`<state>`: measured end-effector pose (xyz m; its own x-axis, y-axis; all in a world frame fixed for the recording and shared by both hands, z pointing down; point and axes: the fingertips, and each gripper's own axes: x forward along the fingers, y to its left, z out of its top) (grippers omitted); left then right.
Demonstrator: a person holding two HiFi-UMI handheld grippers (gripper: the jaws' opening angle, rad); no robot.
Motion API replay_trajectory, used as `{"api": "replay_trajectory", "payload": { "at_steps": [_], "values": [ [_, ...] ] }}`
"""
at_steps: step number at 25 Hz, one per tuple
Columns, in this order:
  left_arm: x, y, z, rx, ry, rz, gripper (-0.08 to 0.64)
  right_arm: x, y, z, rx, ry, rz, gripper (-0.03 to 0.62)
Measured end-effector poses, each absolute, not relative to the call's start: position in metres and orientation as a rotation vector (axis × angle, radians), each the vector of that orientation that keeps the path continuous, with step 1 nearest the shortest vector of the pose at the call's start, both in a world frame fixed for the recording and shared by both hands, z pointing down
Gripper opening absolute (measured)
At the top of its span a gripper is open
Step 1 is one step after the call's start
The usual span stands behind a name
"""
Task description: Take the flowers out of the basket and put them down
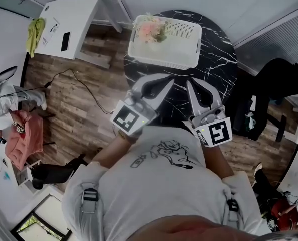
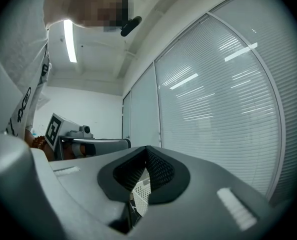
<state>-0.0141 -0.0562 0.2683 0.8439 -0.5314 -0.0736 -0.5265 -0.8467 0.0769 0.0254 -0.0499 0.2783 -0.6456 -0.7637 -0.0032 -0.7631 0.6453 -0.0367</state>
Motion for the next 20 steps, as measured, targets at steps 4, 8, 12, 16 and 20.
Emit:
{"api": "replay_trajectory", "payload": {
  "at_steps": [4,8,12,16,20],
  "values": [
    [-0.025,-0.075,0.274,2.977,-0.854,-0.117,0.005,0.015,-0.066,0.284,-1.321,2.833,-0.057,0.006],
    [-0.039,-0.09,0.282,2.975,-0.861,-0.093,0.005,-0.001,-0.079,0.295,-1.305,2.842,-0.087,0.006],
    [-0.05,-0.106,0.3,2.963,-0.863,-0.044,0.005,-0.012,-0.093,0.313,-1.323,2.86,-0.122,0.042],
    [-0.061,-0.124,0.32,2.93,-0.865,-0.018,0.006,-0.022,-0.116,0.33,-1.333,2.856,-0.194,0.089],
    [-0.072,-0.137,0.342,2.917,-0.871,0.014,0.006,-0.033,-0.132,0.354,-1.312,2.922,-0.199,0.123]
  ]
}}
